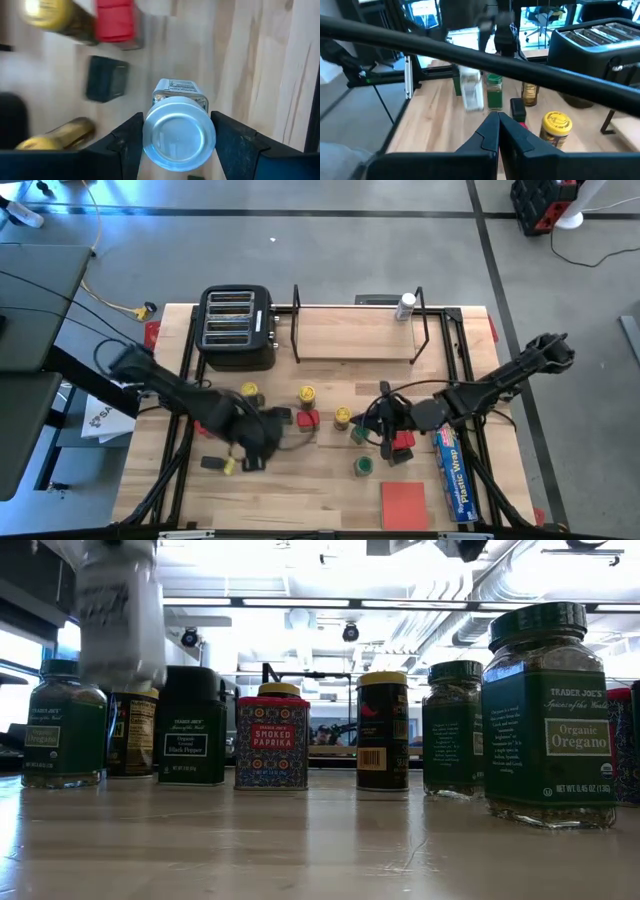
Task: Shelf spices
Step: Put the white seasoning bottle on the shelf aligned with the other white seasoning bottle
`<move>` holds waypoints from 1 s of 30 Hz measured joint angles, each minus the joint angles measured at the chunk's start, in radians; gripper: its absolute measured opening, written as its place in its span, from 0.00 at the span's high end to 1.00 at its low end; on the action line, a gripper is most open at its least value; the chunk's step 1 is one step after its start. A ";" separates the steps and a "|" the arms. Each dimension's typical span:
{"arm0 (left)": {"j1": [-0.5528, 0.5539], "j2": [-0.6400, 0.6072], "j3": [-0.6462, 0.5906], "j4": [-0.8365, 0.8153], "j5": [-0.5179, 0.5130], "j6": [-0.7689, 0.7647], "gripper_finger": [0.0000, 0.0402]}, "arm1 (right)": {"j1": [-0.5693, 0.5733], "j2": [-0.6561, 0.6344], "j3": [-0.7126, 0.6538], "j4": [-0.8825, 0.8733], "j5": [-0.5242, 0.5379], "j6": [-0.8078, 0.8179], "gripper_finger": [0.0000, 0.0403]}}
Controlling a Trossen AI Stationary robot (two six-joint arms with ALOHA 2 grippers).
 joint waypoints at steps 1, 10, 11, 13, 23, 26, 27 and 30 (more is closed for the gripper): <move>-0.006 0.029 0.000 0.015 0.013 -0.002 0.52 | 0.013 0.000 0.000 0.000 0.017 0.017 1.00; -0.002 0.238 0.004 0.078 0.063 0.011 0.50 | 0.096 0.000 0.000 0.001 0.126 0.108 1.00; 0.003 0.249 0.007 0.092 0.062 0.021 0.48 | 0.101 0.000 0.000 0.001 0.134 0.112 1.00; 0.013 0.268 0.007 0.132 0.049 0.041 0.46 | 0.113 0.000 0.000 0.002 0.143 0.128 1.00; 0.041 0.212 0.000 0.188 0.043 0.060 0.43 | 0.121 0.000 -0.001 0.010 0.101 0.184 1.00; 0.025 0.180 -0.003 0.187 0.008 0.057 0.43 | 0.121 0.016 -0.001 0.063 0.064 0.181 1.00; 0.017 0.158 -0.002 0.183 -0.009 0.055 0.43 | 0.121 0.030 -0.001 0.098 0.053 0.156 1.00; -0.028 0.098 0.002 0.159 -0.061 0.015 0.42 | 0.121 0.108 0.003 0.240 -0.024 0.051 1.00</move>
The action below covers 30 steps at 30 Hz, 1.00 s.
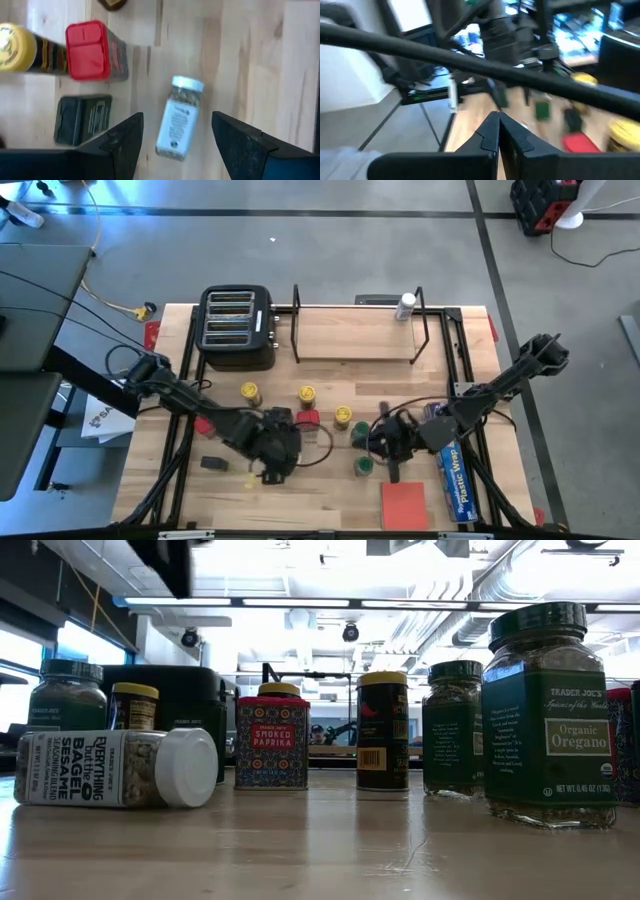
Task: Shelf spices
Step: Put the white seasoning bottle on the shelf aligned with the other white seasoning bottle
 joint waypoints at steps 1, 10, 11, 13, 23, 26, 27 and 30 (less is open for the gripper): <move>-0.020 -0.013 -0.003 -0.015 -0.015 -0.015 0.42 | 0.000 0.038 0.014 0.041 -0.021 -0.034 1.00; -0.254 -0.095 -0.147 -0.063 -0.191 -0.371 0.44 | -0.031 0.424 0.455 -0.218 -0.061 -0.191 0.96; -0.276 -0.105 -0.174 -0.065 -0.208 -0.426 0.44 | -0.042 0.468 0.520 -0.299 -0.061 -0.180 0.94; -0.314 -0.115 -0.230 -0.063 -0.245 -0.531 0.44 | -0.062 0.554 0.639 -0.439 -0.071 -0.158 0.87; -0.373 -0.120 -0.436 0.131 -0.284 -0.707 0.45 | -0.139 0.827 0.984 -0.873 -0.157 -0.059 0.40; -0.373 -0.119 -0.466 0.167 -0.276 -0.708 0.45 | -0.147 0.844 0.999 -0.916 -0.168 0.000 0.33; -0.373 -0.118 -0.466 0.165 -0.278 -0.708 0.45 | -0.148 0.844 0.993 -0.929 -0.168 0.023 0.32; -0.373 -0.121 -0.463 0.170 -0.288 -0.707 0.45 | -0.145 0.844 0.956 -0.937 -0.168 0.065 0.31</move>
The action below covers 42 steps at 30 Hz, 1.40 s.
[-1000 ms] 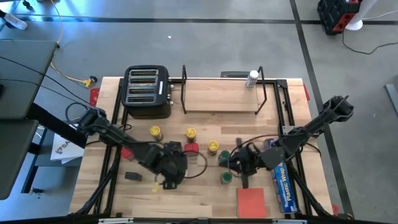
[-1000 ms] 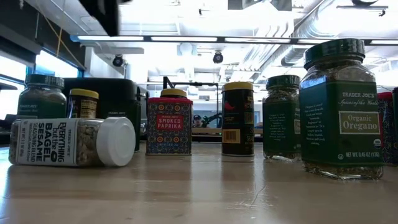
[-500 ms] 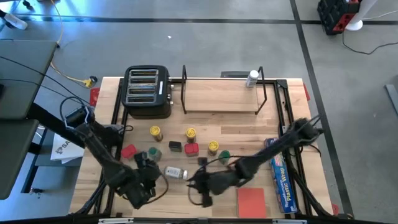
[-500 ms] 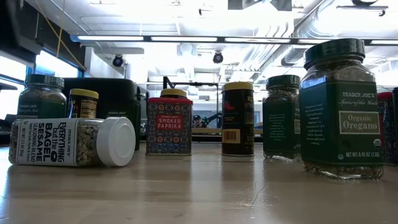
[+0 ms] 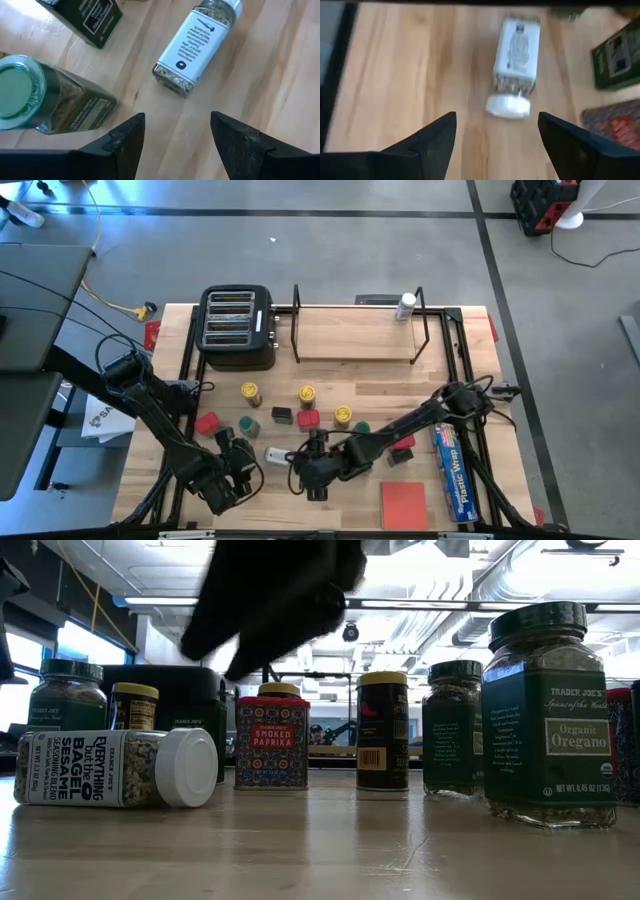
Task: Shelf spices
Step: Put the white seasoning bottle on the shelf aligned with the other white seasoning bottle
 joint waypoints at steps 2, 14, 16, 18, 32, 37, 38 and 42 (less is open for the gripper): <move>-0.001 0.001 -0.001 -0.002 -0.005 0.001 0.45 | 0.009 0.001 -0.031 0.014 0.028 0.020 0.31; -0.005 0.006 0.000 -0.001 -0.008 -0.015 0.45 | 0.004 0.001 -0.168 0.204 0.066 0.094 0.31; -0.005 0.006 0.000 -0.001 -0.006 -0.019 0.45 | 0.005 0.001 -0.176 0.224 0.066 0.094 0.31; -0.005 0.006 0.000 -0.001 -0.005 -0.019 0.45 | 0.003 0.001 -0.186 0.245 0.061 0.077 0.31; 0.021 0.006 0.000 -0.001 0.006 -0.028 0.45 | -0.049 0.007 -0.305 0.461 -0.004 0.007 0.31; 0.044 0.006 0.000 0.003 0.010 -0.027 0.45 | -0.057 0.040 -0.305 0.539 -0.051 -0.037 0.31; 0.046 0.006 0.000 0.008 0.010 -0.027 0.45 | -0.057 0.042 -0.305 0.541 -0.050 -0.036 0.31; 0.049 0.006 0.000 0.050 0.009 -0.018 0.45 | -0.056 0.052 -0.305 0.564 -0.010 -0.034 0.31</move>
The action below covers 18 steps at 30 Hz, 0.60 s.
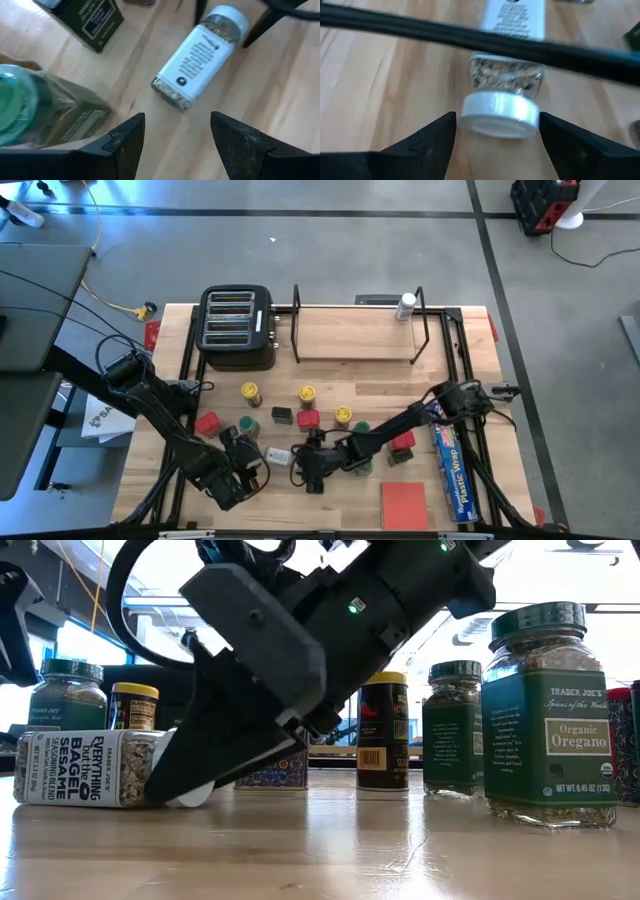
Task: Shelf spices
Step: Put the white seasoning bottle on the shelf aligned with the other white seasoning bottle
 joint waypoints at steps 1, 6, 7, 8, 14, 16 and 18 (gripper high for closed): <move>0.000 0.000 0.000 0.008 0.000 0.000 0.45 | 0.000 0.000 0.000 0.008 0.002 0.000 0.31; -0.001 0.000 0.000 0.031 -0.005 -0.006 0.45 | 0.000 0.017 0.000 0.063 0.002 0.004 0.31; -0.001 0.000 0.000 0.034 -0.006 -0.010 0.45 | 0.000 0.021 0.000 0.073 0.003 0.013 0.31; -0.001 0.000 0.000 0.039 -0.005 -0.011 0.45 | 0.000 0.023 0.000 0.072 0.003 0.025 0.31; -0.008 0.000 0.000 0.085 -0.006 -0.010 0.45 | 0.000 0.035 0.000 0.081 0.040 0.079 0.38; -0.015 0.000 0.000 0.084 -0.009 -0.010 0.45 | 0.003 0.034 0.000 0.087 0.049 0.079 0.45; -0.028 0.000 0.000 0.088 -0.022 -0.010 0.45 | 0.009 0.032 0.001 0.089 0.052 0.080 0.52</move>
